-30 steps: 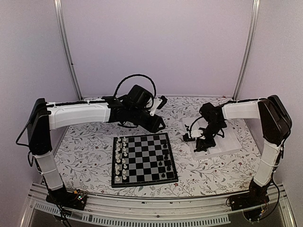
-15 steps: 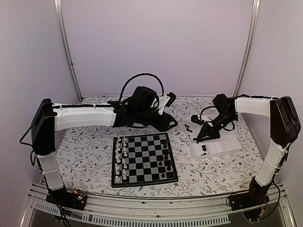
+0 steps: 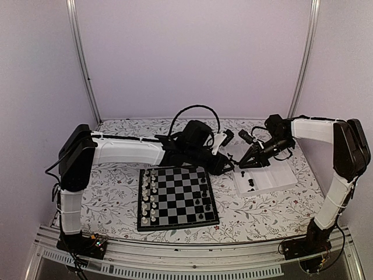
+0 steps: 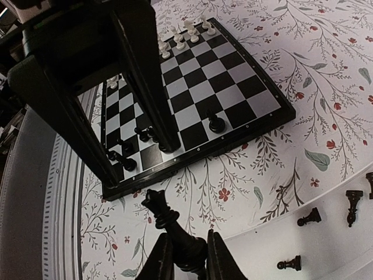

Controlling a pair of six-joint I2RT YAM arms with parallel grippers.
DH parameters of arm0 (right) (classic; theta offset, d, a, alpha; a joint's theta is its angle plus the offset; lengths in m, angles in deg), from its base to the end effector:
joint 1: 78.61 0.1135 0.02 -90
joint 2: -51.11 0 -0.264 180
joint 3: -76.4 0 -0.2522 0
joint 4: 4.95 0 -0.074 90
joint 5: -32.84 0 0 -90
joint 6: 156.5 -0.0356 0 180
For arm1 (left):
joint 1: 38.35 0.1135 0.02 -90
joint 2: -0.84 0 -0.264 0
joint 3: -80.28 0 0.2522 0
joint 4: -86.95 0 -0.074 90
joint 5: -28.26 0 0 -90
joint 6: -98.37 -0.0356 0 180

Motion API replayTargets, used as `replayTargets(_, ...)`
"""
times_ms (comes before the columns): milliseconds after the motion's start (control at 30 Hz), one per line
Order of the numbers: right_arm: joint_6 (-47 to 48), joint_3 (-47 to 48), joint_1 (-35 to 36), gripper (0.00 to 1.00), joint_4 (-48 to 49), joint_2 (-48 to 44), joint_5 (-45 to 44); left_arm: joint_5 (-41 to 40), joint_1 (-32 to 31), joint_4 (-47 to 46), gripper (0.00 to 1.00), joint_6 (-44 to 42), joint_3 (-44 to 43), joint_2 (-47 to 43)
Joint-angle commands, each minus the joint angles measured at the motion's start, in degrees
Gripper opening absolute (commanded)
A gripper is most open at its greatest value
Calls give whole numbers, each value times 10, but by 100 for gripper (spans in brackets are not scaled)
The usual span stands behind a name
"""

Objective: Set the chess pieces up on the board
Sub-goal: Place the chess piece on the chessboard.

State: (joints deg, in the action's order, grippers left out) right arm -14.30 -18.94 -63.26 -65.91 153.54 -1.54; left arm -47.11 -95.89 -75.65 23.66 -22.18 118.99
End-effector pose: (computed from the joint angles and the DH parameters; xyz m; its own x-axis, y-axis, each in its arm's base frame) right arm 0.3156 0.1171 0.2021 -0.3386 -0.5556 -0.7593 -0.9342 0.1024 0.3417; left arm 0.2491 -0.4083 0.2189 -0.5279 0.3545 -0.7718 0.8198 0.4502 -0.3539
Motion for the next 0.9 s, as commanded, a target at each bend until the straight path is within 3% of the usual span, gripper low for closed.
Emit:
replayTargets(0,-9,12,-2,16,-11,-16,37,22,-5,-23,39,10,-35,22)
replayTargets(267,-4,9,-2,17,-18,-24,34,32,-6,-25,38,13,-63,46)
replayTargets(567,1,9,-2,17,-21,-24,29,37,-6,-27,23,18,-73,58)
replayTargets(767,3,11,-2,17,-21,-25,22,37,-2,-27,26,19,-81,61)
replayTargets(867,4,13,-2,17,-24,-25,21,41,0,-27,22,19,-84,64)
